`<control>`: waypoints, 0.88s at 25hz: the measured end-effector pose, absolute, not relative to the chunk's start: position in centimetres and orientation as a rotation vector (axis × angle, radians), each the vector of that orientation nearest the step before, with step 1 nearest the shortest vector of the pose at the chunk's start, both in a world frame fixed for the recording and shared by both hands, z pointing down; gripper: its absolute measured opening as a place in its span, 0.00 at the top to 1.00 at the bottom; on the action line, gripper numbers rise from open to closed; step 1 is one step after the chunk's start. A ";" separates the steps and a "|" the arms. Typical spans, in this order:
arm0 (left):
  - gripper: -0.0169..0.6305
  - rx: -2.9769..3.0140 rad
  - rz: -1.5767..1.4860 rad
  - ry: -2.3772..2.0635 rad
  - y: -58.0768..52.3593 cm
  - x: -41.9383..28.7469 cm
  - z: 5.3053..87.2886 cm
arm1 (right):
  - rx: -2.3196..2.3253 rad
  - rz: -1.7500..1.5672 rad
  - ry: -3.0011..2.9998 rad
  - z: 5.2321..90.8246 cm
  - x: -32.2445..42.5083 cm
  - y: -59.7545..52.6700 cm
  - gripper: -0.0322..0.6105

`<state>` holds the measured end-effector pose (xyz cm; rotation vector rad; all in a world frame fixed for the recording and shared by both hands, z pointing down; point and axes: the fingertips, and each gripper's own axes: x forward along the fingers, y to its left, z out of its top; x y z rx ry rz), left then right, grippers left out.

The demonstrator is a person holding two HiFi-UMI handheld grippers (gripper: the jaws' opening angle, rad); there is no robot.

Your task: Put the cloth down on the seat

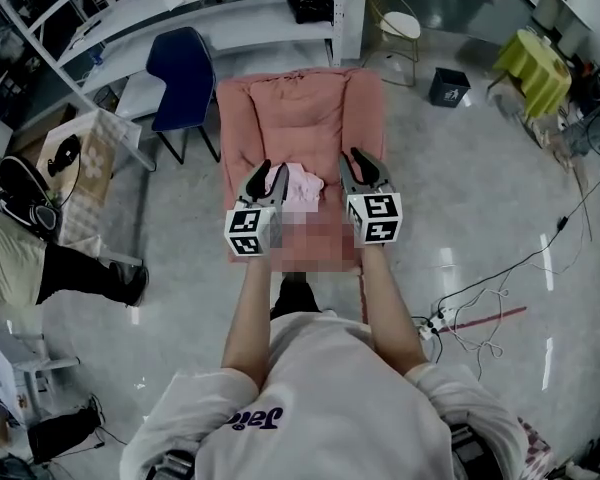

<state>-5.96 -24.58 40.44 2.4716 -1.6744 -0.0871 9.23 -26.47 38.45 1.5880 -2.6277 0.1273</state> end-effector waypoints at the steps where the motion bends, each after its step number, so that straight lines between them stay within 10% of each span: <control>1: 0.76 2.490 -0.086 -1.682 -24.2 -5.8 39.9 | 1.587 0.106 -2.634 37.9 9.1 -26.1 0.80; 22: 0.95 2.591 0.022 -1.747 -20.8 -4.4 36.0 | 1.629 -0.023 -2.622 34.5 8.1 -22.0 0.92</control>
